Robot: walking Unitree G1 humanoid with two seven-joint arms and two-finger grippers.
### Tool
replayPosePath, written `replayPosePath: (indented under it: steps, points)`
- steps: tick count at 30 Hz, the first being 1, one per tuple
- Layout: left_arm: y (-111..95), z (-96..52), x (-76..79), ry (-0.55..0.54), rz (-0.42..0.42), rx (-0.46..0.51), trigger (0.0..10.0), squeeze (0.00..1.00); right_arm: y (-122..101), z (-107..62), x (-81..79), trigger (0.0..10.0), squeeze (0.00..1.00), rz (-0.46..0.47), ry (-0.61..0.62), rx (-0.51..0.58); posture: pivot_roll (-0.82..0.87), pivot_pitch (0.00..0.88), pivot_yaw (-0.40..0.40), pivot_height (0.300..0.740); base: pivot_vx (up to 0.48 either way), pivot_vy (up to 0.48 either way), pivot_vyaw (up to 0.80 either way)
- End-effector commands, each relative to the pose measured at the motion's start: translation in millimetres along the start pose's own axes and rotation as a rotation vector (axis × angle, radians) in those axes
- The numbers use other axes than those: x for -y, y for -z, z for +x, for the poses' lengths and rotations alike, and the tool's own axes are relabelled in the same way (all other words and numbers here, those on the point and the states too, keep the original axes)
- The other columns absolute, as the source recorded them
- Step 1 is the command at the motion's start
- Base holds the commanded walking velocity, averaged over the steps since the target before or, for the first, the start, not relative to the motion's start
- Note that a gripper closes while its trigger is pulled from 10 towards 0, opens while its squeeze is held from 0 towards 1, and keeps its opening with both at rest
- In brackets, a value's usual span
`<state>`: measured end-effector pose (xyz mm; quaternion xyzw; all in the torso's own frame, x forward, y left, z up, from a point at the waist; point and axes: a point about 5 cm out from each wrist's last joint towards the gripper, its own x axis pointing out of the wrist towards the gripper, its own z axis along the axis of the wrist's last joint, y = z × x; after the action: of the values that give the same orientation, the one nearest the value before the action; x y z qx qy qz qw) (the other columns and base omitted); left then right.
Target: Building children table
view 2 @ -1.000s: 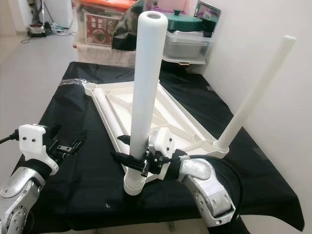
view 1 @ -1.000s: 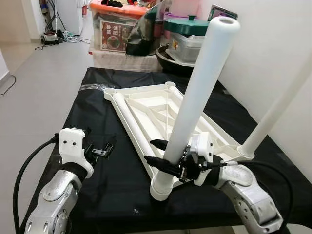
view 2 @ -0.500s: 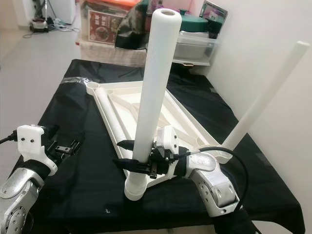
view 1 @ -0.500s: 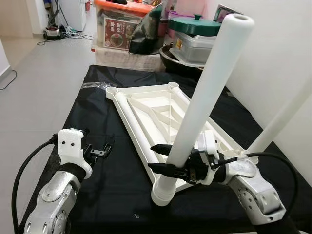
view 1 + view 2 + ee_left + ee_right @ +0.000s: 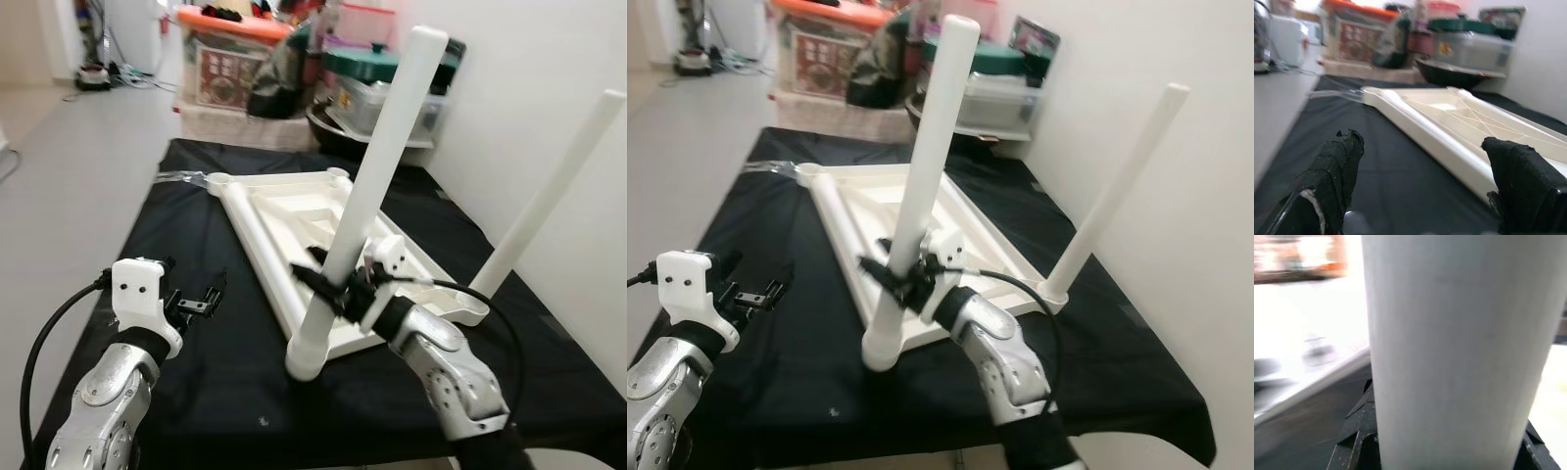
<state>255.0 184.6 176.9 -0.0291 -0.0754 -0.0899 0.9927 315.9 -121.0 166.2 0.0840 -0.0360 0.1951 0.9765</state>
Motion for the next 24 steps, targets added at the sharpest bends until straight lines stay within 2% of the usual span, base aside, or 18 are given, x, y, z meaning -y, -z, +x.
replayPosePath:
  steps: [1, 4, 6, 9, 14, 15, 16, 17, 18, 23, 24]
  points:
    - [1.8, 0.0, -0.5, -0.003, 0.015, -0.009, 10.0, 0.0, 14.3, -17.0, 41.2, 0.0, 0.0, -0.003, 0.267, -0.049, 0.12, 0.0, -0.149, 0.74, 0.0, 0.0, 0.0]
    - [1.7, 1.8, -3.5, -0.007, 0.027, -0.01, 10.0, 0.0, 10.5, -24.5, 39.8, 0.0, 0.0, -0.097, 0.306, -0.013, 0.12, 0.0, -0.14, 0.74, 0.0, 0.0, 0.0]
    - [1.6, 3.0, -4.6, -0.01, 0.033, -0.011, 10.0, 0.0, 10.7, -26.4, 40.9, 0.0, 0.0, -0.106, 0.345, -0.017, 0.11, 0.0, -0.141, 0.74, 0.0, 0.0, 0.0]
    - [1.5, 4.9, -6.0, -0.02, 0.039, -0.011, 10.0, 0.0, 12.3, -28.1, 41.8, 0.0, 0.0, -0.093, 0.402, -0.029, 0.11, 0.0, -0.142, 0.74, 0.0, 0.0, 0.0]
    - [2.5, 5.9, -4.9, -0.028, 0.04, -0.013, 10.0, 0.0, 20.2, -23.7, 36.5, 0.0, 0.0, -0.006, 0.472, -0.055, 0.12, 0.0, -0.141, 0.74, 0.0, 0.0, 0.0]
    - [2.7, 5.8, -4.8, -0.028, 0.041, -0.014, 10.0, 0.0, 20.7, -22.8, 35.7, 2.7, 0.0, -0.004, 0.478, -0.058, 0.12, 0.0, -0.141, 0.74, 0.0, 0.0, 0.0]
    - [2.8, 5.8, -5.4, -0.029, 0.042, -0.015, 10.0, 0.0, 21.3, -21.7, 34.8, 8.4, 0.0, 0.003, 0.478, -0.064, 0.12, 0.0, -0.142, 0.74, 0.0, 0.0, 0.0]
    - [2.8, 5.9, -5.7, -0.03, 0.043, -0.015, 10.0, 0.0, 21.7, -21.1, 34.2, 8.4, 0.0, 0.007, 0.477, -0.067, 0.12, 0.0, -0.142, 0.74, 0.0, 0.0, 0.0]
    - [2.9, 6.1, -6.3, -0.031, 0.044, -0.016, 10.0, 0.0, 22.0, -20.7, 33.3, 10.0, 0.0, 0.008, 0.474, -0.07, 0.12, 0.0, -0.142, 0.74, 0.0, 0.0, 0.0]
    - [3.0, 7.2, -7.0, -0.03, 0.047, -0.016, 10.0, 0.0, 20.1, -19.1, 27.9, 10.0, 0.0, 0.005, 0.442, -0.06, 0.11, 0.0, -0.137, 0.74, 0.0, 0.0, 0.0]
    - [3.3, 7.6, -6.4, -0.027, 0.048, -0.016, 10.0, 0.0, 18.5, -18.9, 27.1, 10.0, 0.18, 0.005, 0.435, -0.051, 0.11, 0.0, -0.137, 0.74, 0.0, 0.0, 0.0]
